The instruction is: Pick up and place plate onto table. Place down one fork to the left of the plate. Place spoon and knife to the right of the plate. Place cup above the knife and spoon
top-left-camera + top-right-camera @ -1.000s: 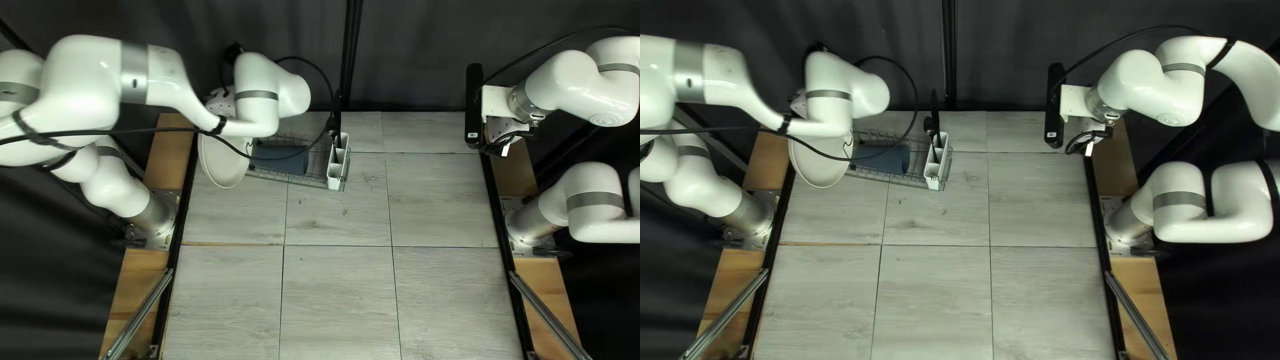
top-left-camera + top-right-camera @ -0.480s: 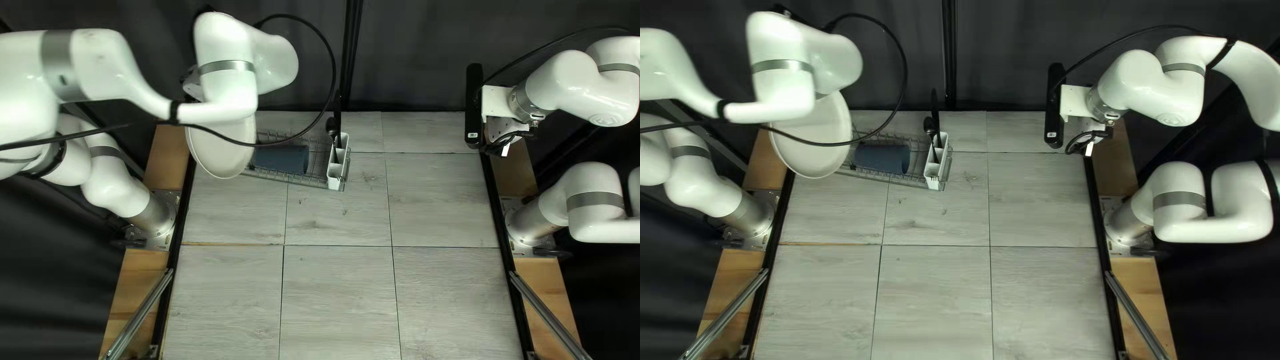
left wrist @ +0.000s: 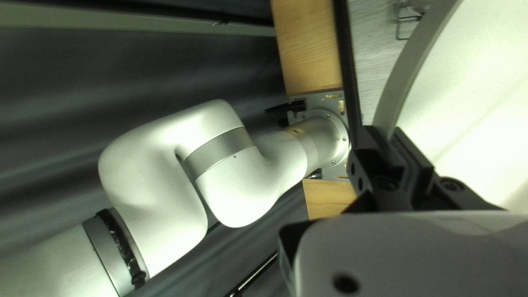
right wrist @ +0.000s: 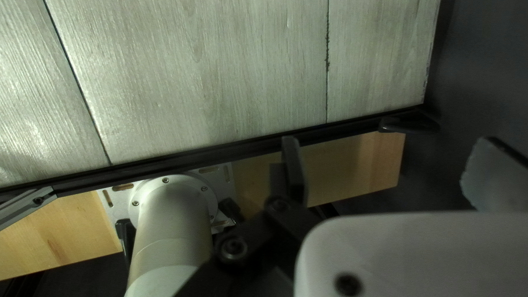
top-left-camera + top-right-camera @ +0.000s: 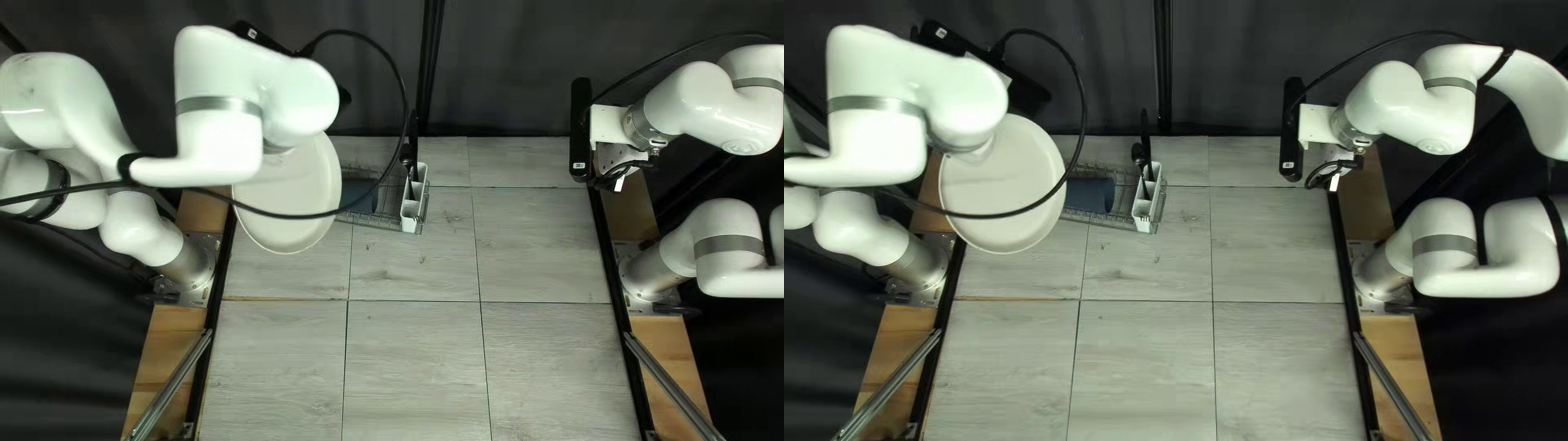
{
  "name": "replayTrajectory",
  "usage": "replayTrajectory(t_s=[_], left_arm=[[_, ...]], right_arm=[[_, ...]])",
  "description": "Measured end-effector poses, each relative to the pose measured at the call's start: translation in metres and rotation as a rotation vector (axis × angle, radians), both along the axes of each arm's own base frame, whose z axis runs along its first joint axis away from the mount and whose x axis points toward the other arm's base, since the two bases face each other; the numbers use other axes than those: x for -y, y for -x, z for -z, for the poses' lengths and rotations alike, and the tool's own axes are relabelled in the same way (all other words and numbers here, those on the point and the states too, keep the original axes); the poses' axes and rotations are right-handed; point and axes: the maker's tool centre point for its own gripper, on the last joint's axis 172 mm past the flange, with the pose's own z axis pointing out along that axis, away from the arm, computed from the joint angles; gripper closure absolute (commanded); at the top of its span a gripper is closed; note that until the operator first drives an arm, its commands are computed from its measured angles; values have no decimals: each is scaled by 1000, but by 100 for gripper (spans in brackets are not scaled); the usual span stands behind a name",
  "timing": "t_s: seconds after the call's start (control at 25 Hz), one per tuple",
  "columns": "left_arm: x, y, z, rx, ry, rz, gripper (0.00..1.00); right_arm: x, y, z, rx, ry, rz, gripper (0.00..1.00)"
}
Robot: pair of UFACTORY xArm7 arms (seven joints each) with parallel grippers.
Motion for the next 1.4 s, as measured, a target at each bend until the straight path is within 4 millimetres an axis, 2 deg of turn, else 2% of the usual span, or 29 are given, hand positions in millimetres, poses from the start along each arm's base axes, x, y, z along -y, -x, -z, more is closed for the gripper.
replayTrajectory(t_s=[0.2,0.32,0.48,0.8,0.96,1.2,1.4], left_arm=[[8,-2,5,9,29,-4,100],[31,-9,14,46,100,-15,100],[70,-30,22,140,184,-33,100],[77,-37,26,152,205,-43,100],[90,-64,41,172,224,-57,100],[146,-106,48,307,191,-31,100],[175,-138,65,399,173,-1,100]], right_arm=[[0,0,0,0,0,0,0],[0,0,0,0,0,0,0],[0,0,0,0,0,0,0],[0,0,0,0,0,0,0],[0,0,0,0,0,0,0],[0,0,0,0,0,0,0],[0,0,0,0,0,0,0]])
